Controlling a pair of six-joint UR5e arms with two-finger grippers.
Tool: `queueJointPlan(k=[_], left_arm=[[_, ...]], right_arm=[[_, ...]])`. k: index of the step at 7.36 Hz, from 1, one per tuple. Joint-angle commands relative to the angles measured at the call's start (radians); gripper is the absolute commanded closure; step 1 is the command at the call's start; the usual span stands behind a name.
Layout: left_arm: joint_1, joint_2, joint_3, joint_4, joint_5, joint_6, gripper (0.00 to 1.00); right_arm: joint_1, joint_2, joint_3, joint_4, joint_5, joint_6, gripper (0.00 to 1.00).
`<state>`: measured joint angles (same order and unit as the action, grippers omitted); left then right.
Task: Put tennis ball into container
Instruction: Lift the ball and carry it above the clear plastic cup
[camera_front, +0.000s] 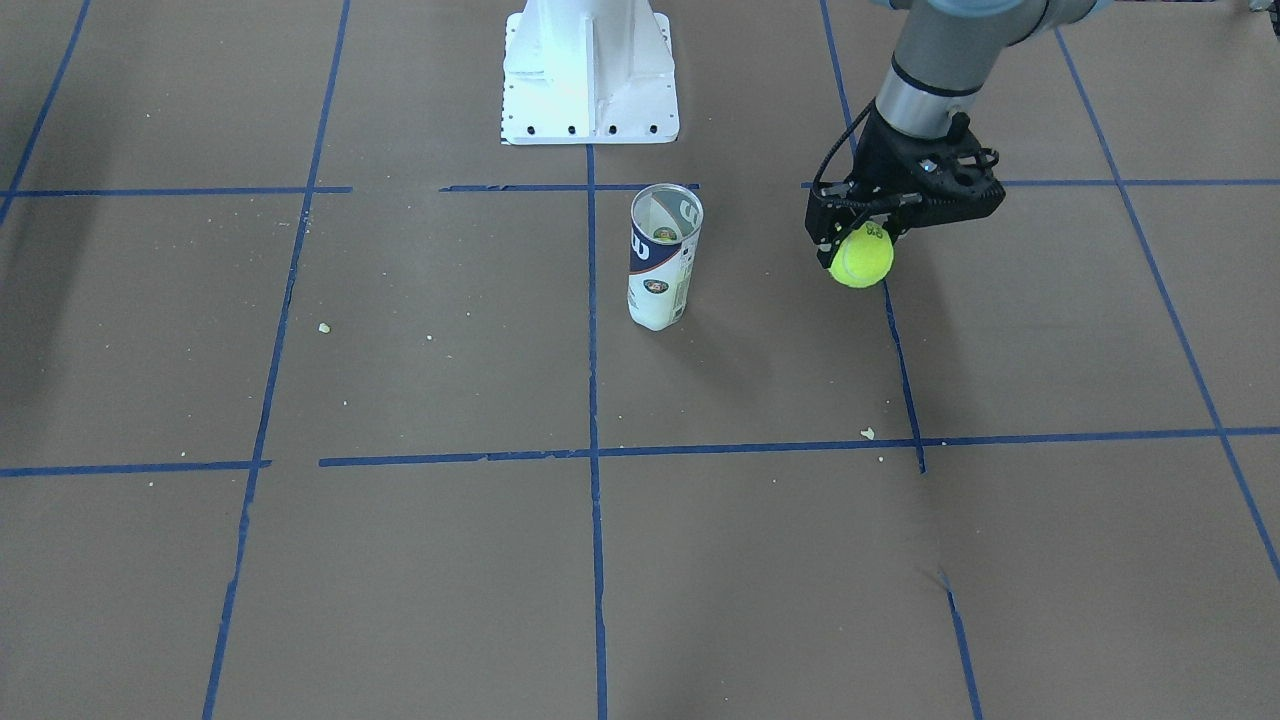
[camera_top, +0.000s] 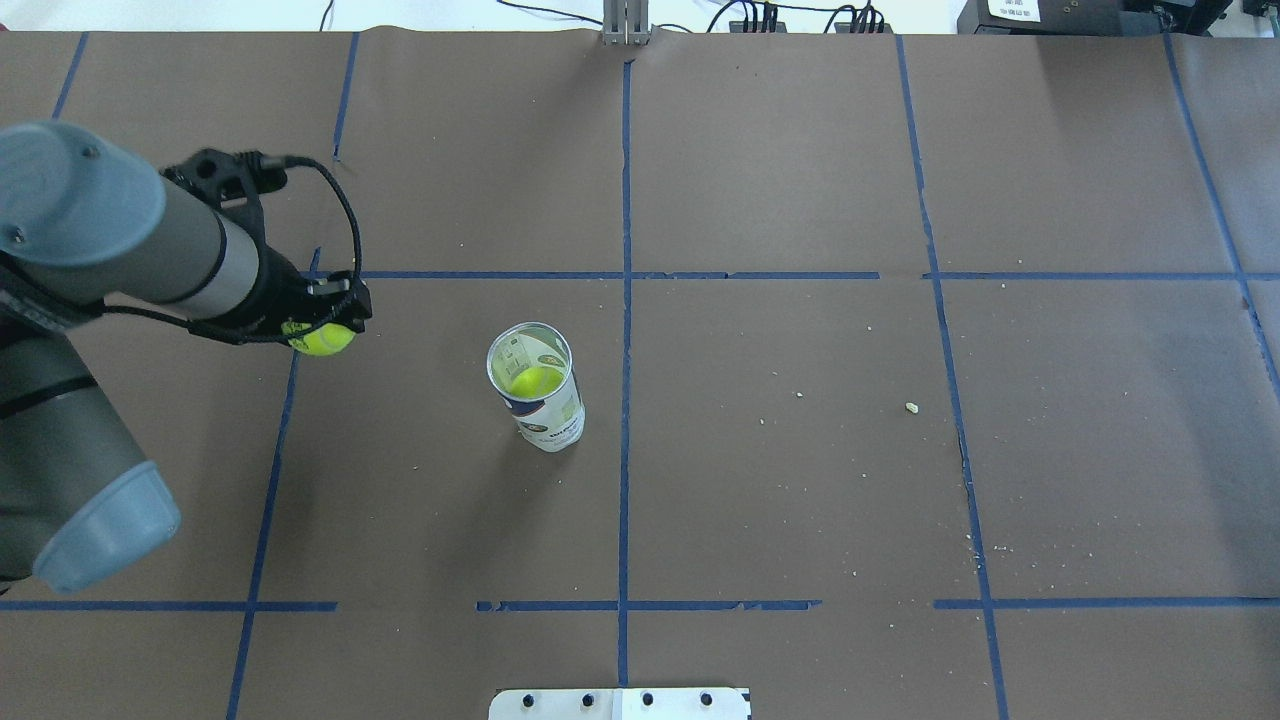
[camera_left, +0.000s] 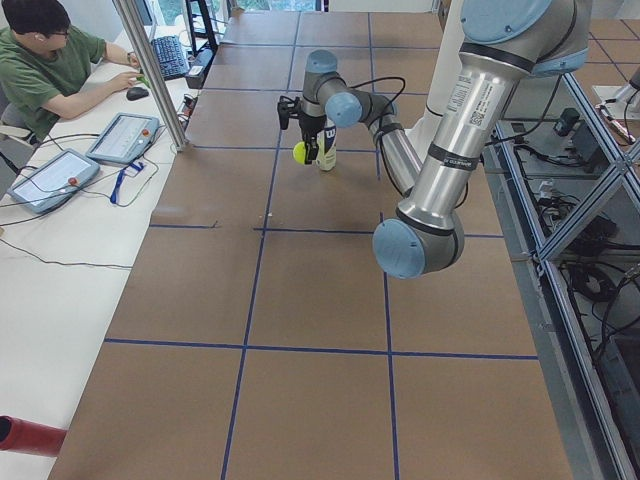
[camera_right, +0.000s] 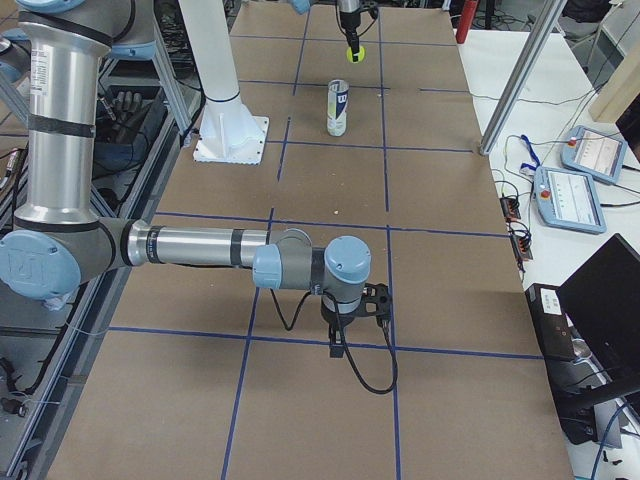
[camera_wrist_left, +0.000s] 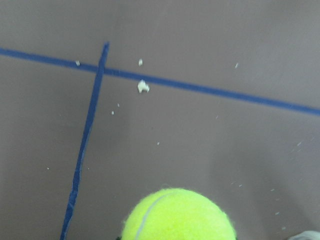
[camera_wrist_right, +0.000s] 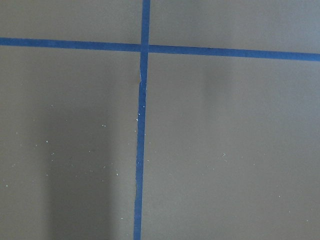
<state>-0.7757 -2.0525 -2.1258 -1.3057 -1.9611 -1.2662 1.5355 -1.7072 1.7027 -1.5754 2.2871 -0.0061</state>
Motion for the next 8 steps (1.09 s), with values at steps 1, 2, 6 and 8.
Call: queueJointPlan(k=[1, 2, 6, 8], left_arm=[[-0.007, -0.182, -0.019, 0.214, -0.06, -0.024, 1.0], [0.016, -0.234, 0.015, 0.215, -0.07, -0.107, 1.0], [0.142, -0.374, 0.207, 0.21, -0.056, -0.188, 1.0], [0.151, -0.371, 0.205, 0.206, -0.051, -0.188, 0.6]], right_arm=[[0.0, 0.0, 0.0, 0.0, 0.0, 0.0, 0.0], [0.0, 0.0, 0.0, 0.0, 0.0, 0.0, 0.0], [0.0, 0.0, 0.0, 0.0, 0.0, 0.0, 0.0], [0.0, 0.001, 0.0, 0.0, 0.0, 0.0, 0.0]])
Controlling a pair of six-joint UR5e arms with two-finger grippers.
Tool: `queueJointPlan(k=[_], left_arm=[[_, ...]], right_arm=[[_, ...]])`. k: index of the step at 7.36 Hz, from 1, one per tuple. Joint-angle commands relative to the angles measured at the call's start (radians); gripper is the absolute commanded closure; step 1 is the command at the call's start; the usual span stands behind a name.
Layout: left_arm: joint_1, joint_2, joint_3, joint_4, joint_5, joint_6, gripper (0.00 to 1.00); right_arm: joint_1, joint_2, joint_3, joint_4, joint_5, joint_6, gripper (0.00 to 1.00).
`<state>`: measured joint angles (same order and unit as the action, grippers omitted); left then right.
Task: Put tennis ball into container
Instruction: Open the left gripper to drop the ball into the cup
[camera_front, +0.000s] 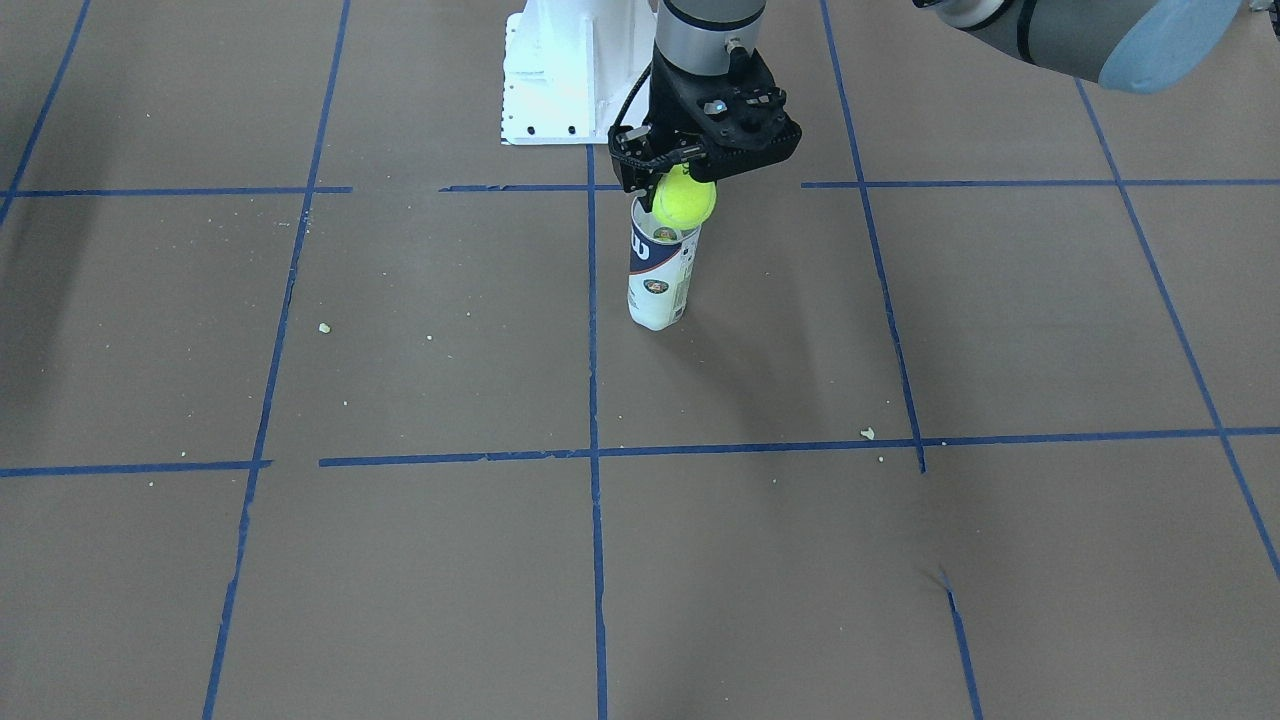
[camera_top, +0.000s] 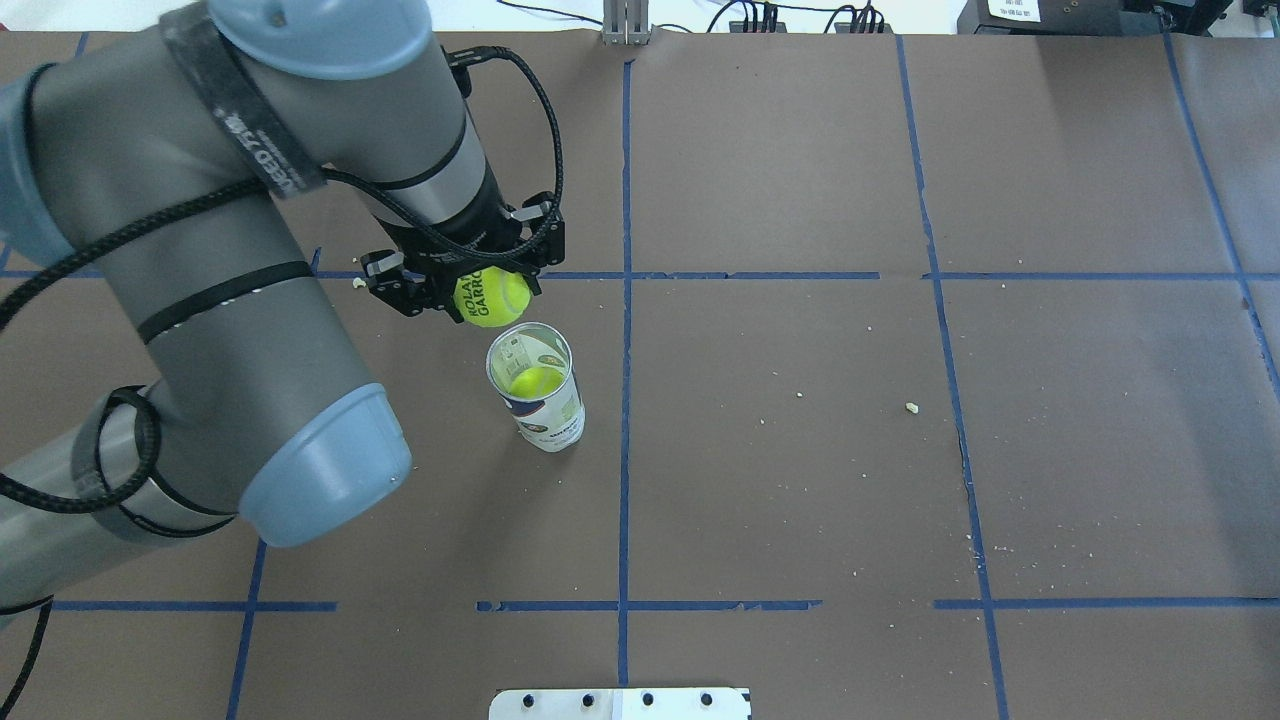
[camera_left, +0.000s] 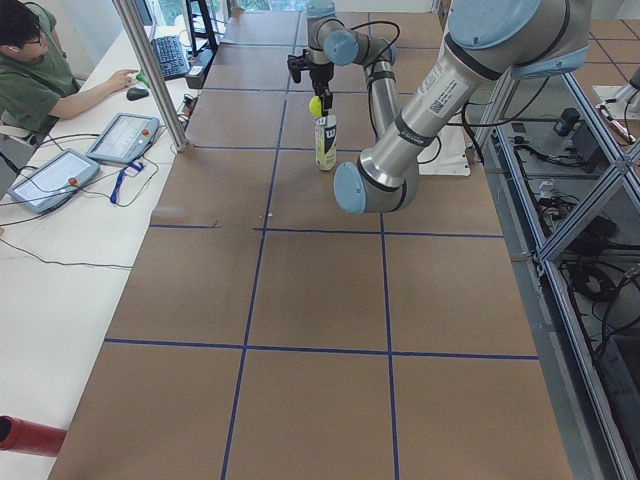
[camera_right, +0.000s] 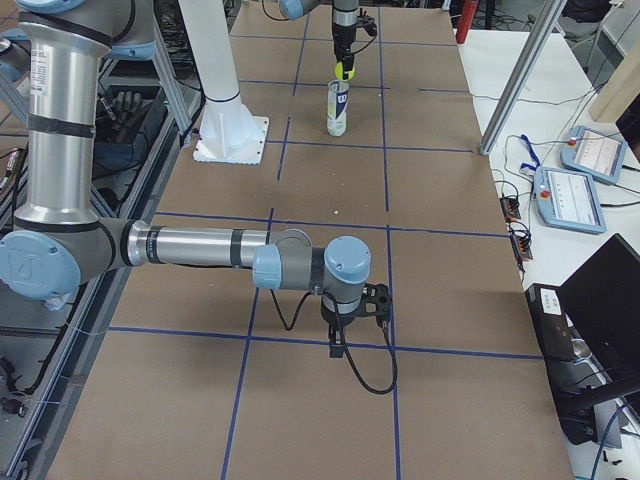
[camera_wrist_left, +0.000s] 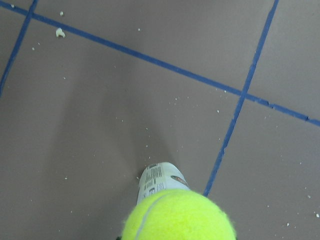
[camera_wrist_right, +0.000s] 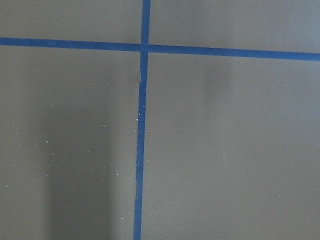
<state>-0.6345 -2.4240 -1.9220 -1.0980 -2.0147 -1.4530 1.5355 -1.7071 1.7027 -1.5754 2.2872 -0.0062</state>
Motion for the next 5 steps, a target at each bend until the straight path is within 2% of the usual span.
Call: queueJointPlan(k=[1, 2, 5], left_arm=[[0.01, 0.002, 0.001, -0.002, 0.002, -0.001, 0.28], [0.01, 0.002, 0.001, -0.002, 0.004, 0.0, 0.01], [0.016, 0.008, -0.002, -0.012, 0.002, 0.002, 0.0]], right_arm=[[0.0, 0.0, 0.0, 0.0, 0.0, 0.0, 0.0], [0.0, 0.0, 0.0, 0.0, 0.0, 0.0, 0.0], [0.0, 0.0, 0.0, 0.0, 0.0, 0.0, 0.0]])
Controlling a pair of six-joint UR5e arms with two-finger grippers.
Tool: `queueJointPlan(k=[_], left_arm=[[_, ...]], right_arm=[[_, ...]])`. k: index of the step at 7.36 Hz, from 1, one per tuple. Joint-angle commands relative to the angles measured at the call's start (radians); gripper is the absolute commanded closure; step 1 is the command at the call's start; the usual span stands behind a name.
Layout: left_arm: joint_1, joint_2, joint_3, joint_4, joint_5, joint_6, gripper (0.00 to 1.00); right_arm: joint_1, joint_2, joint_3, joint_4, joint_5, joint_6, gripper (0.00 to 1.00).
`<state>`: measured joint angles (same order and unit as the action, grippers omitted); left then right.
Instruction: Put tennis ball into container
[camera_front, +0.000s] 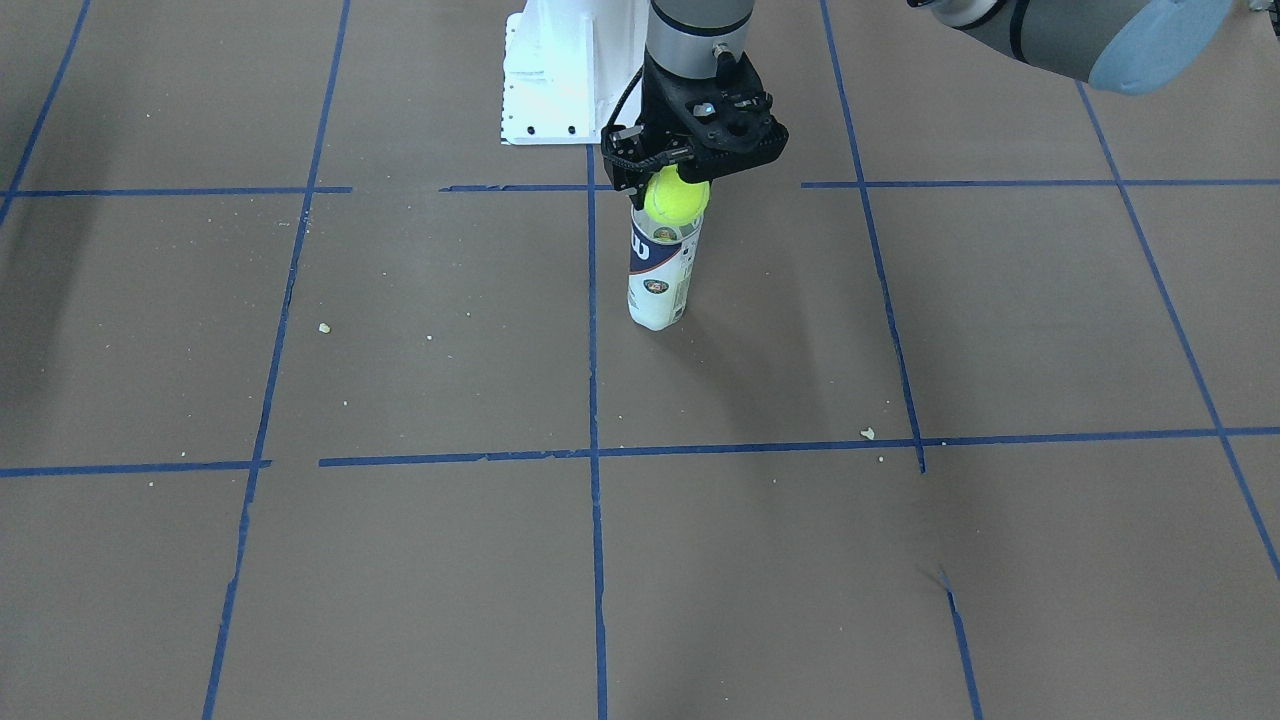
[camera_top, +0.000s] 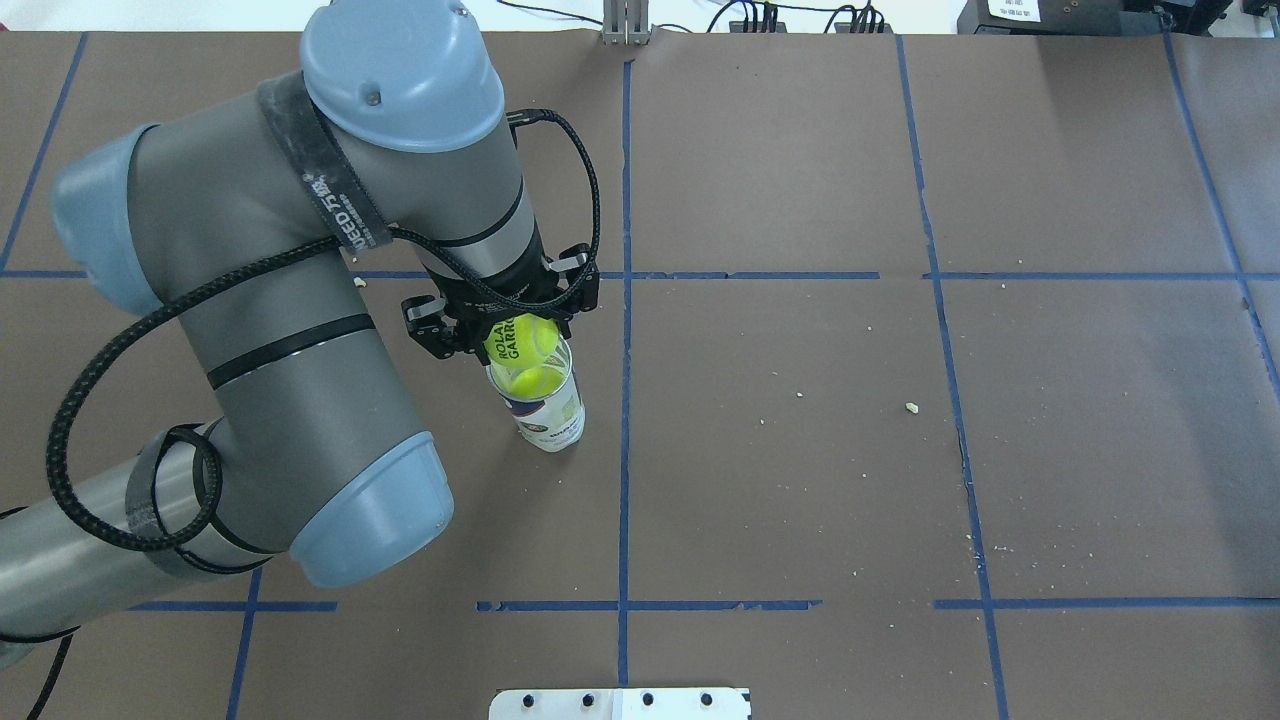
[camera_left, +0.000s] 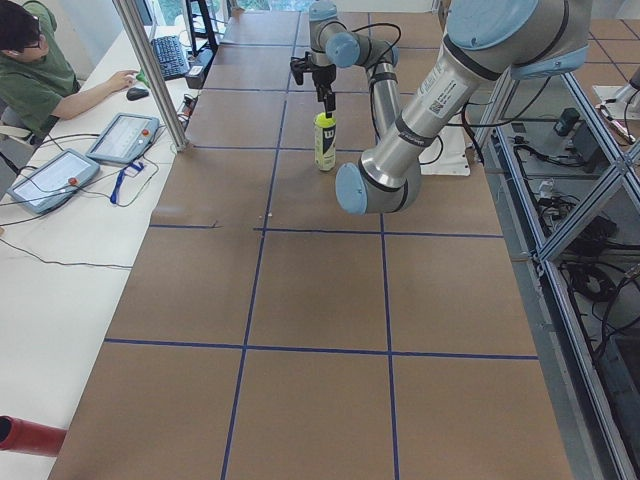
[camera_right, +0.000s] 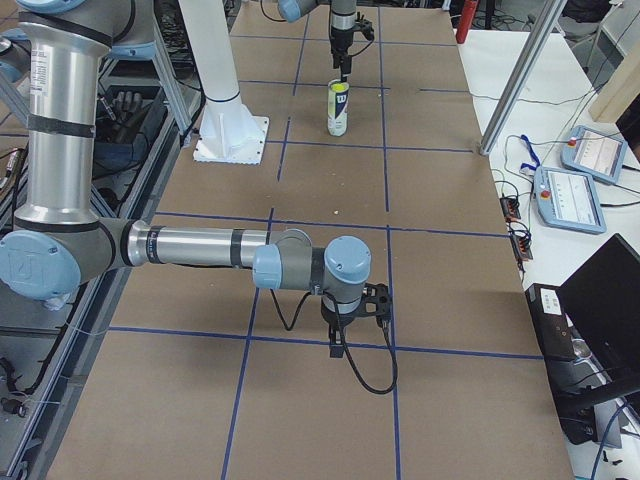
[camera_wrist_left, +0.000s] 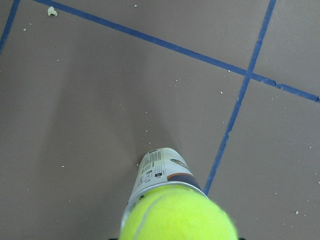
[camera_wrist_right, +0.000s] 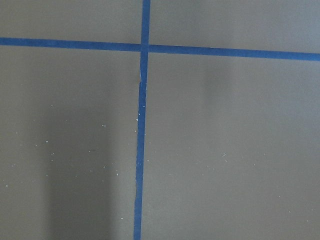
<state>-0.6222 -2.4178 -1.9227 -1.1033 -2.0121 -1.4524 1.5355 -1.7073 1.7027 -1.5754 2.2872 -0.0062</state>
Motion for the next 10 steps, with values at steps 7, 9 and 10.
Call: queueJointPlan(k=[7, 9, 10], left_arm=[[-0.325, 0.431, -0.041, -0.34, -0.055, 0.699, 0.0], [-0.564, 0.54, 0.04, -0.34, -0.172, 1.101, 0.0], [-0.664, 0.604, 0.083, -0.342, -0.198, 1.256, 0.0]], right_arm=[[0.0, 0.0, 0.0, 0.0, 0.0, 0.0, 0.0], [0.0, 0.0, 0.0, 0.0, 0.0, 0.0, 0.0], [0.0, 0.0, 0.0, 0.0, 0.0, 0.0, 0.0]])
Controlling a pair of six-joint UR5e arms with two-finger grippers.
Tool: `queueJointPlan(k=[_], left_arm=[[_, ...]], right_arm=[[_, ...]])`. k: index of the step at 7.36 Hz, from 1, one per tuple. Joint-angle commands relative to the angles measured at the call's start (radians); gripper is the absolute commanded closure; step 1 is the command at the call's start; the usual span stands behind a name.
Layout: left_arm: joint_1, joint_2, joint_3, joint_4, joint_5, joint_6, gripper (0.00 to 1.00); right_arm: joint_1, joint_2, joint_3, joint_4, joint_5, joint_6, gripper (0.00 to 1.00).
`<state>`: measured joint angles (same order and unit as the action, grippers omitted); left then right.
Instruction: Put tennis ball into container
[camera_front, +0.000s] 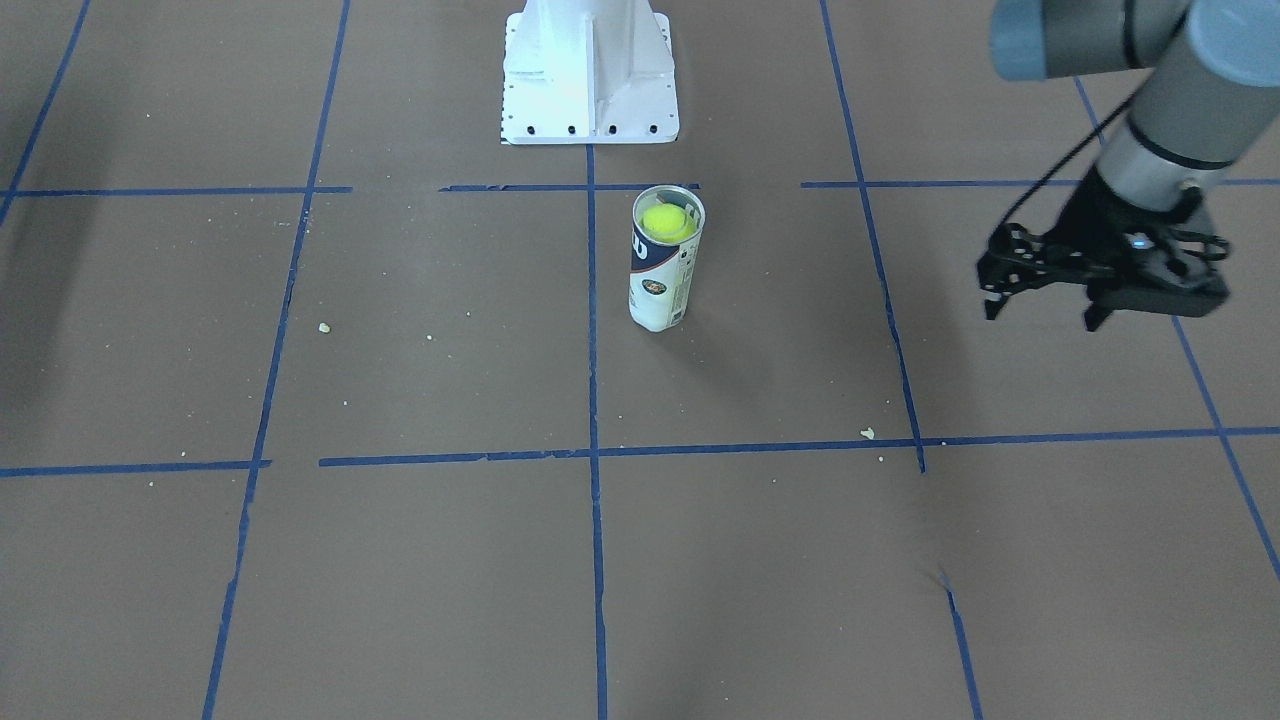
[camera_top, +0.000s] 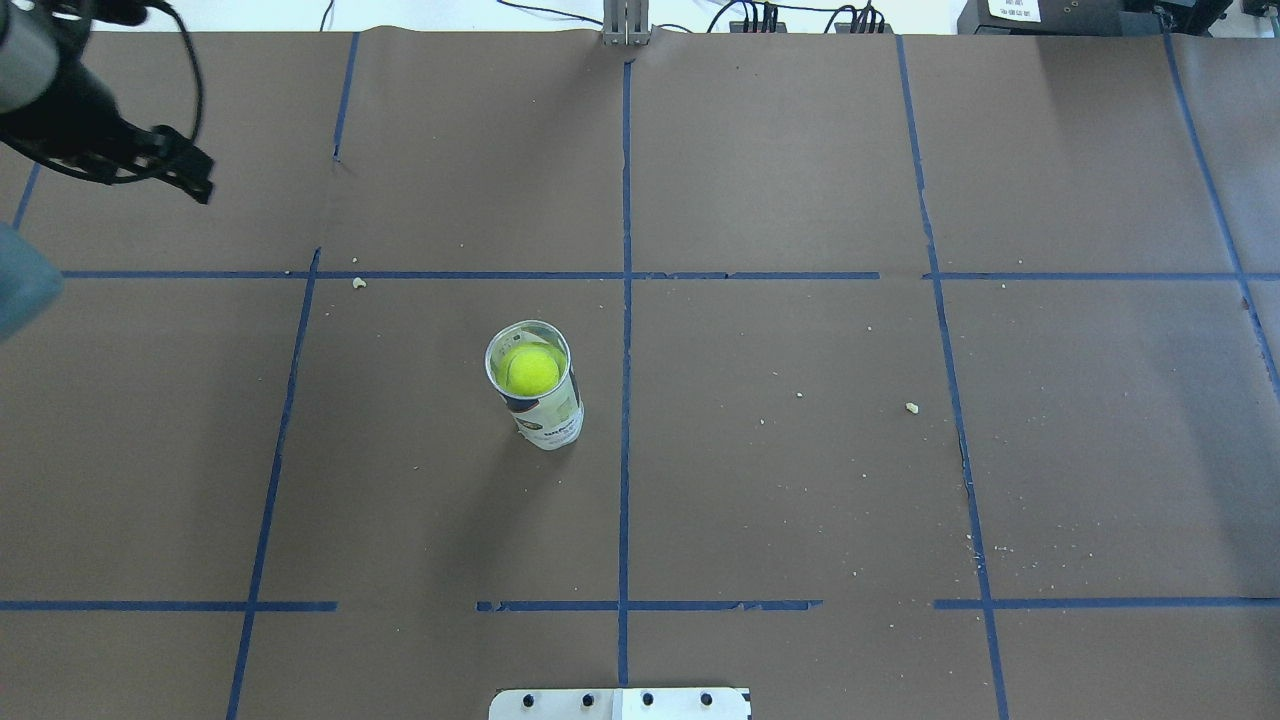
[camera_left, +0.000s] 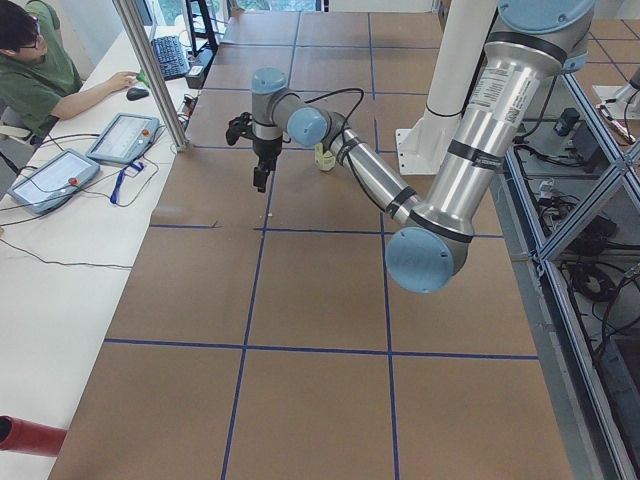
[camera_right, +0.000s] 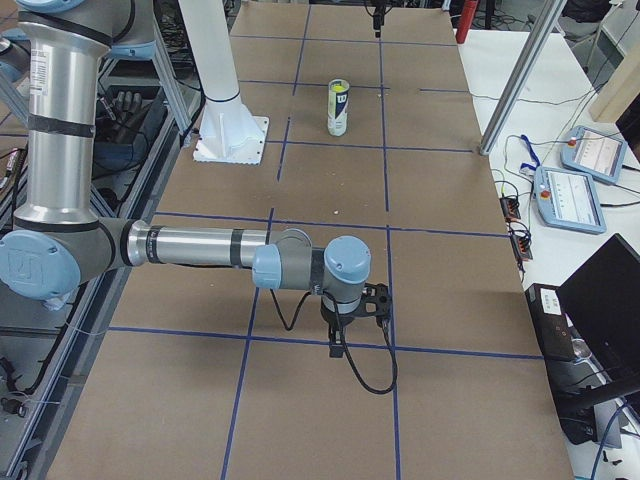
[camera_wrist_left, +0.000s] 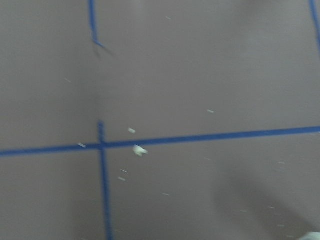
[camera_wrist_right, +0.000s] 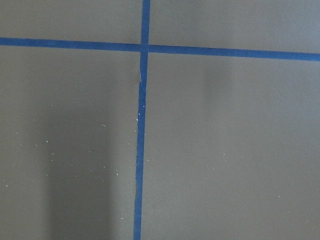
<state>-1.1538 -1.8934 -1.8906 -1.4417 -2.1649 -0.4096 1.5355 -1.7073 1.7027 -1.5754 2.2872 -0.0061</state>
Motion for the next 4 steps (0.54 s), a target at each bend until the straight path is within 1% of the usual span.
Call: queueJointPlan(k=[1, 2, 3, 4], left_arm=[[-0.227, 0.144, 0.088, -0.002, -0.094, 0.309, 0.0], [-0.316, 0.189, 0.158, -0.002, -0.152, 0.317, 0.0], [-0.345, 0.235, 0.182, -0.003, -0.185, 0.318, 0.0], [-0.351, 0.285, 0.177, -0.015, -0.187, 0.349, 0.0]], right_arm=[[0.0, 0.0, 0.0, 0.0, 0.002, 0.0, 0.0], [0.0, 0.0, 0.0, 0.0, 0.0, 0.0, 0.0], [0.0, 0.002, 0.0, 0.0, 0.0, 0.0, 0.0], [0.0, 0.0, 0.0, 0.0, 0.0, 0.0, 0.0]])
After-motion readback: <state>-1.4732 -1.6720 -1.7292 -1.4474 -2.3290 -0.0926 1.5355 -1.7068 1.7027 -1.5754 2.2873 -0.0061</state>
